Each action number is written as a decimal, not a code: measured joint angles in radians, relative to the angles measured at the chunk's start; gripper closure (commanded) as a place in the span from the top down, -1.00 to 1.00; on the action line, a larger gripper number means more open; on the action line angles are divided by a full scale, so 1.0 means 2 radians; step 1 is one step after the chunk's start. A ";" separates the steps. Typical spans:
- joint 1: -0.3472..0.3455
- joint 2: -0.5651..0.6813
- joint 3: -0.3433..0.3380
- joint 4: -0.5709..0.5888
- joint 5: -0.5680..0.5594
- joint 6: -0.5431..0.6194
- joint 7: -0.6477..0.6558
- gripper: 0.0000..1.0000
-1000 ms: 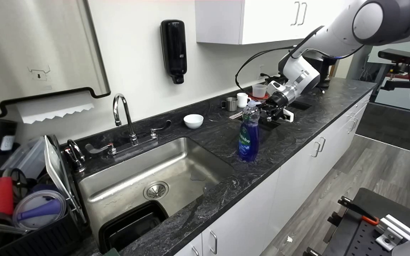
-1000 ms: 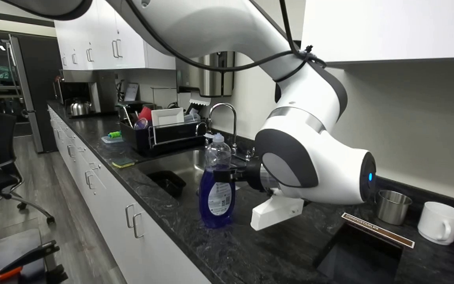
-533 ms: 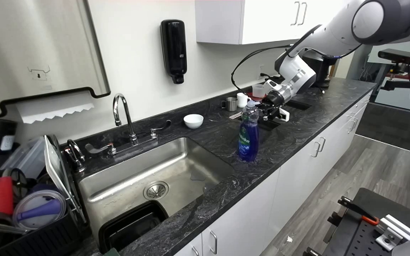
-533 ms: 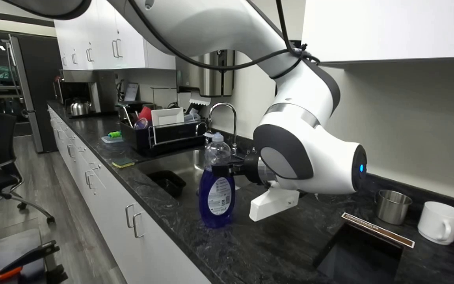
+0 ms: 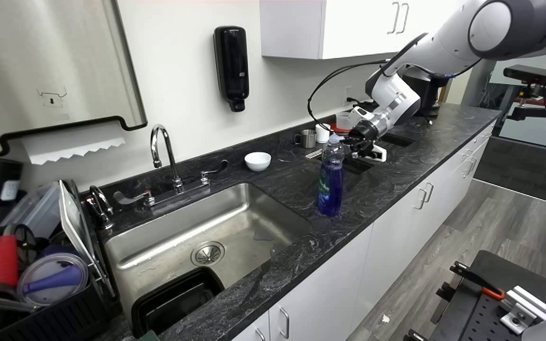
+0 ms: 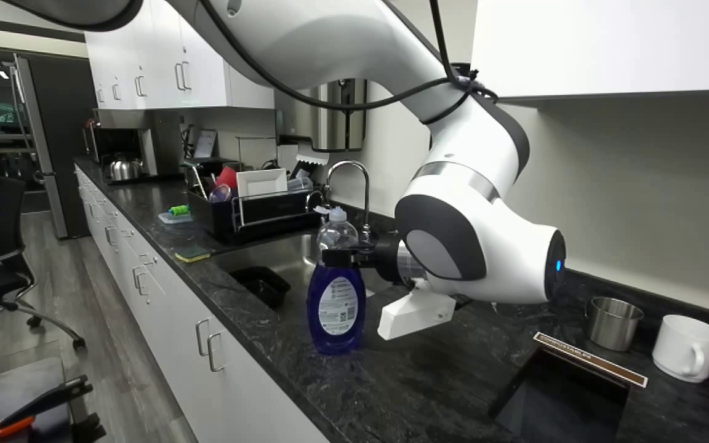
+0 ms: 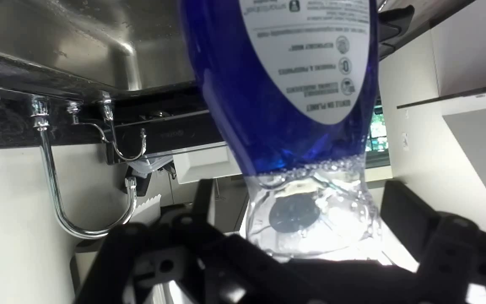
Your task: Pick up the dish soap bottle
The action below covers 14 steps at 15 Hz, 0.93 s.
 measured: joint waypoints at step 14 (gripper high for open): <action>0.012 -0.018 -0.006 -0.034 0.004 -0.025 0.049 1.00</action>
